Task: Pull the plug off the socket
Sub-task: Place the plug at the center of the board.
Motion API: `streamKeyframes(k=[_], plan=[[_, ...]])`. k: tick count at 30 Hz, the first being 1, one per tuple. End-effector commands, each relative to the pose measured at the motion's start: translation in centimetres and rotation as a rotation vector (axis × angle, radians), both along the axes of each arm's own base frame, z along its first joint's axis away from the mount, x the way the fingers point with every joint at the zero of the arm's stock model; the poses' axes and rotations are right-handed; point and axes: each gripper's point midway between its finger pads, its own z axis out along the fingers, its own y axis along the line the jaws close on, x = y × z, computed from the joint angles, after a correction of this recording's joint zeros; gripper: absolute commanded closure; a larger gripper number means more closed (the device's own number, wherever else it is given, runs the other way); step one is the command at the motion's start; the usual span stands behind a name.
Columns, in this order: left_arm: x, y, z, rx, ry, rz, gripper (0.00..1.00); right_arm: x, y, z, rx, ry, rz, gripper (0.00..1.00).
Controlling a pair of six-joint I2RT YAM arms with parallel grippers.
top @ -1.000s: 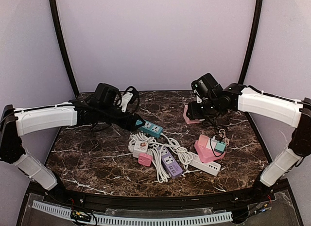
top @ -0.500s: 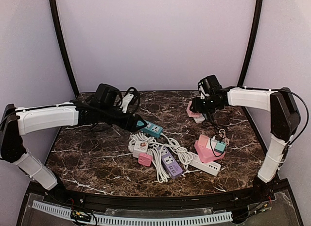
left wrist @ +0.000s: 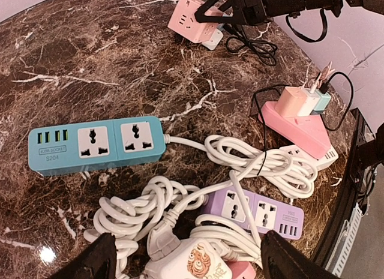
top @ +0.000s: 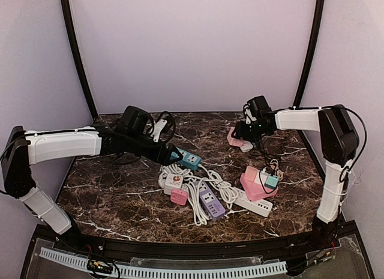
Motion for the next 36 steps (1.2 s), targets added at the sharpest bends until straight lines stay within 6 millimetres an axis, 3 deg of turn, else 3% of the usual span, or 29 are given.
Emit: streamKeyframes(k=[1,8,13,20,28,32,36], plan=[[-0.3,-0.3,-0.8,0.010,0.040,-0.010,0.18,2.0,0.1,1.0,0.050,-0.040,-0.010,0.71],[-0.3,-0.3,-1.1,0.013,0.049,-0.011,0.18,2.0,-0.7,0.9,0.035,-0.035,-0.019,0.33],[-0.4,-0.4,-1.4,0.013,0.060,-0.015,0.18,2.1,-1.1,1.7,0.026,-0.055,-0.017,0.14],[-0.3,-0.4,-1.5,0.014,0.062,-0.015,0.18,1.8,-1.6,3.6,0.007,-0.104,-0.002,0.07],[-0.3,-0.4,-1.4,0.015,0.060,-0.012,0.18,0.5,-2.4,7.9,-0.012,-0.201,0.021,0.03],[-0.3,-0.2,-1.0,0.010,0.044,-0.004,0.18,-1.2,-2.5,10.6,0.008,-0.245,0.048,0.04],[-0.2,-0.1,-0.4,0.000,0.021,0.000,0.18,-4.2,-1.6,13.1,0.030,-0.280,0.095,0.05]])
